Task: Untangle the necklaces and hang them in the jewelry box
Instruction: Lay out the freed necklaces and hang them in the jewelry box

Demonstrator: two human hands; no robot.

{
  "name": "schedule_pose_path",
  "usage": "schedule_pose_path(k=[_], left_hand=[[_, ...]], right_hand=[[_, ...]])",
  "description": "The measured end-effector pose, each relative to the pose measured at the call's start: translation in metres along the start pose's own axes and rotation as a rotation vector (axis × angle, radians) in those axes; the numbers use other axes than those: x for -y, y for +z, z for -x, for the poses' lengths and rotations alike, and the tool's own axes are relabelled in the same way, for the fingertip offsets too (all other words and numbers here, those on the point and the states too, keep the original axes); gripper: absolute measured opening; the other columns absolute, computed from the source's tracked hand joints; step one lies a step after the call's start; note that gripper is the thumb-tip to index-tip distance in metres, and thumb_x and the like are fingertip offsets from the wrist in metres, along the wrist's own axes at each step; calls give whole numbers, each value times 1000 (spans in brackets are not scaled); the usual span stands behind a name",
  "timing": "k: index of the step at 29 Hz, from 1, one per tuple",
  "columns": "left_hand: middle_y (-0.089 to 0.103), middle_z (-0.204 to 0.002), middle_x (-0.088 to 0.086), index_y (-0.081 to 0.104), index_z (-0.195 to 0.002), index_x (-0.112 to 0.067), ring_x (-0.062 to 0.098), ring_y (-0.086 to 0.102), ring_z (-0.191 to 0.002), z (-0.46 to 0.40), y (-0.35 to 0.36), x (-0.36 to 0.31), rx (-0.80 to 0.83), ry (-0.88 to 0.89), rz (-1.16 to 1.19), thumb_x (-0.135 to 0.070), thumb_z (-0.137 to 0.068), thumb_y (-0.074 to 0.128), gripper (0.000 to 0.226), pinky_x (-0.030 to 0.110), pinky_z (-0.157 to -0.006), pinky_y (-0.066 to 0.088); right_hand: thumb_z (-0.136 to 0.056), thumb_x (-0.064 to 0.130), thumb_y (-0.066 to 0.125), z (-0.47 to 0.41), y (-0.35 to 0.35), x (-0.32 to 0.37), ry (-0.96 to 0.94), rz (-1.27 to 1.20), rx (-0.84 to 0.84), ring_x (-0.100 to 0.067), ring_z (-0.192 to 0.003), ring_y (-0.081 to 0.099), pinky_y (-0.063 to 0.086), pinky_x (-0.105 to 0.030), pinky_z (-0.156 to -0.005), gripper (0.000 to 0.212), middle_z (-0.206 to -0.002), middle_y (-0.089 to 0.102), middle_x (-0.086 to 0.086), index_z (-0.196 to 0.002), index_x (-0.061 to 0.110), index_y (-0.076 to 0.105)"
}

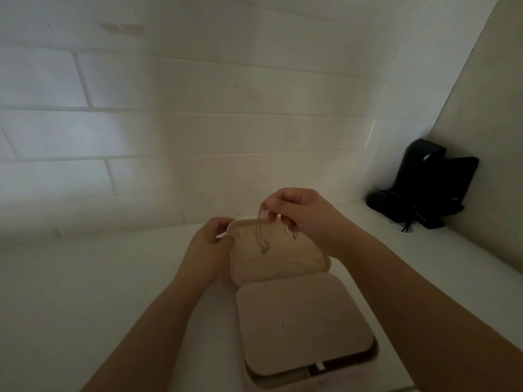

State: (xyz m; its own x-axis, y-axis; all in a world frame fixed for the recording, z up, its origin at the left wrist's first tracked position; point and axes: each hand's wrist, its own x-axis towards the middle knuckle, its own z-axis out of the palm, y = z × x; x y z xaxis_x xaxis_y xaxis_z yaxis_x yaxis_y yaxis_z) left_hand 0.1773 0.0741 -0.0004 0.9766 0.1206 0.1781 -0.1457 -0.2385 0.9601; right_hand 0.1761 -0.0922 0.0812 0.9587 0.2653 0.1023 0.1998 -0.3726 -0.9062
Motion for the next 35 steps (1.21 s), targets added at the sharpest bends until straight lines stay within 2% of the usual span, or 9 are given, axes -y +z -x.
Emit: schedule_pose_path(k=[2, 6, 10, 13, 17, 22, 27, 30, 35], left_hand=[[65, -96, -2, 60, -98, -14, 11, 59, -87, 1, -3, -10, 16, 13, 193, 3, -85, 50, 24, 25, -78, 50], [65, -98, -2, 60, -103, -10, 2, 61, -80, 5, -7, -24, 78, 96, 315, 3, -86, 49, 24, 15, -71, 50], [63, -97, -4, 58, -104, -12, -2, 59, -80, 7, -8, -23, 145, 110, 329, -10, -86, 57, 18, 16, -73, 50], [63, -104, -8, 56, -104, -23, 3, 60, -90, 6, -8, -16, 183, 152, 223, -32, -70, 67, 37, 19, -73, 49], [62, -101, -8, 52, -106, -23, 4, 61, -86, 11, -1, -19, 150, 205, 171, -30, -68, 67, 41, 19, -66, 53], [62, -99, -15, 54, -102, -29, 6, 60, -88, 8, -2, -16, 78, 252, 87, -10, -83, 62, 27, 20, -69, 51], [63, -99, -16, 57, -97, -33, 6, 61, -90, 6, -5, -16, 57, 283, 81, -15, -89, 55, 19, 18, -71, 49], [64, -98, -15, 58, -97, -28, 8, 61, -89, 6, -1, -17, -7, 300, 48, -18, -91, 52, 14, 20, -72, 49], [63, -95, -18, 58, -94, -26, 2, 58, -85, 9, 4, -20, -87, 356, -6, -12, -89, 51, 16, 11, -66, 45]], right_hand=[[-91, 21, 53, -1, -3, 3, -51, -42, 14, -13, -57, 40, 34, -24, -54, 18, -74, 66, 2, -83, 18, 69], [-91, 23, 54, -2, -5, 9, -77, -33, 11, -17, -62, 43, 34, -24, -54, 18, -72, 67, 5, -84, 19, 70], [-90, 20, 56, -4, 3, 12, -80, 57, -33, 2, -49, 48, 37, -11, -49, 17, -70, 65, 2, -88, 11, 70], [-90, 19, 56, -4, 8, 15, -84, 101, -35, 5, -44, 47, 36, -7, -45, 18, -70, 64, 0, -90, 6, 70], [-90, 21, 56, -2, 14, 14, -112, 268, 17, 7, -47, 48, 37, -5, -53, 18, -69, 64, 3, -83, 12, 69], [-89, 32, 55, -6, 24, -1, -84, 426, -34, -4, -77, 59, 49, -29, -76, 15, -87, 67, 3, -88, 26, 68], [-91, 33, 51, -1, 33, -7, -145, 535, -183, -2, -72, 55, 40, -5, -58, 18, -96, 64, -2, -94, 25, 66], [-93, 35, 47, 6, 42, -7, -208, 626, -274, -8, -65, 55, 40, -12, -55, 19, -92, 61, -2, -91, 23, 61], [-92, 28, 46, 14, 49, -6, -285, 695, -409, -11, -53, 45, 41, -31, -56, 20, -60, 46, 6, -74, 19, 47]])
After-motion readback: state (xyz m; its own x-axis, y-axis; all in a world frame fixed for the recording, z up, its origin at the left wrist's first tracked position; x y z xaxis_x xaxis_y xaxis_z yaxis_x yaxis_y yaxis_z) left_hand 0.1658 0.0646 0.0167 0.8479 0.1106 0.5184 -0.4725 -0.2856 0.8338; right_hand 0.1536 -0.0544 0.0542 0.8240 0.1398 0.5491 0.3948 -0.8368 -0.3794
